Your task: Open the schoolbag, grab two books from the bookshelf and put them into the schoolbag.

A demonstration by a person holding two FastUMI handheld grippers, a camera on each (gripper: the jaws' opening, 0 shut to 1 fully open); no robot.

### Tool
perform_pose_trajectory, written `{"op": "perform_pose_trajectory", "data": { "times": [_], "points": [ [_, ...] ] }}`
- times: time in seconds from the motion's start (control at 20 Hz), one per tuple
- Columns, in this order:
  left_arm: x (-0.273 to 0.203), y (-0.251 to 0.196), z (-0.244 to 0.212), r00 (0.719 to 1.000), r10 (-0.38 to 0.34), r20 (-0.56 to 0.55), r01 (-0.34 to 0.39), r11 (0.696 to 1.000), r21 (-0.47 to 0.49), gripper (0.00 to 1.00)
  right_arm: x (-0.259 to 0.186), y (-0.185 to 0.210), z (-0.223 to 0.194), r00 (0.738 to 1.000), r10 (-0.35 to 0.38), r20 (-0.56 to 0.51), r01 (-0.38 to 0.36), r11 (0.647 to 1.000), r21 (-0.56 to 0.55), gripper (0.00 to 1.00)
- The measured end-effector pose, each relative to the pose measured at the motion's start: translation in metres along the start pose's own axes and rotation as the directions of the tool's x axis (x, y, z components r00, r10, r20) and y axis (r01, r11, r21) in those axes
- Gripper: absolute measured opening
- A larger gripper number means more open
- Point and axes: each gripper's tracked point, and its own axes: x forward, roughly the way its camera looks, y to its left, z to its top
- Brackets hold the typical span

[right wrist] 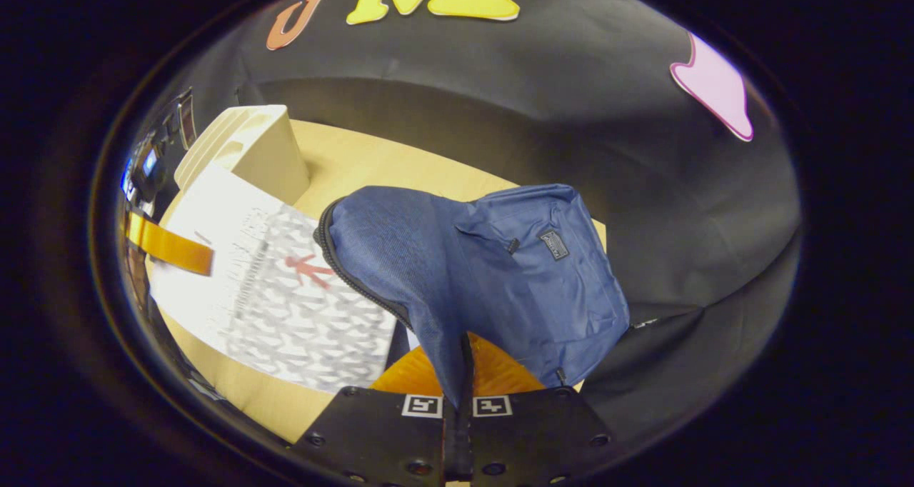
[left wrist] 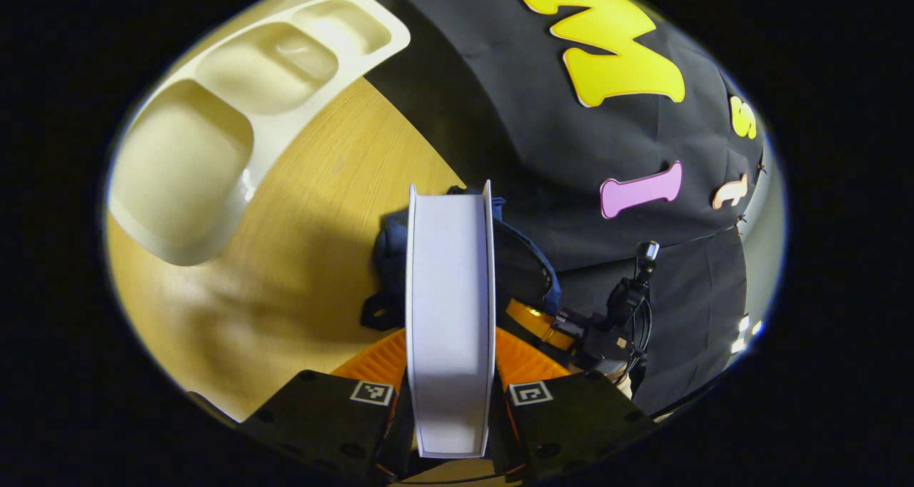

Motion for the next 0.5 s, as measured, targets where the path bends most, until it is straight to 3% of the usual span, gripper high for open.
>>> {"op": "perform_pose_trajectory", "data": {
  "times": [0.1, 0.2, 0.3, 0.5],
  "points": [
    [0.027, -0.008, -0.003, 0.997, -0.075, 0.033, 0.077, 0.995, -0.055, 0.45, 0.001, 0.001, 0.0, 1.0, 0.009, 0.001, -0.009, 1.0, 0.002, 0.0],
    [0.057, 0.0, -0.007, 0.995, -0.092, 0.049, 0.097, 0.99, -0.101, 0.45, 0.003, 0.004, -0.001, 1.0, 0.023, -0.002, -0.023, 1.0, -0.007, 0.01],
    [0.075, 0.002, -0.007, 0.988, -0.118, 0.099, 0.123, 0.991, -0.05, 0.48, 0.004, 0.009, 0.0, 0.999, 0.044, -0.002, -0.044, 0.999, -0.016, 0.01],
    [0.127, -0.015, -0.005, 0.978, -0.166, 0.123, 0.183, 0.974, -0.137, 0.45, 0.009, 0.019, 0.004, 0.997, 0.079, -0.001, -0.079, 0.996, -0.049, 0.01]
  ]
}}
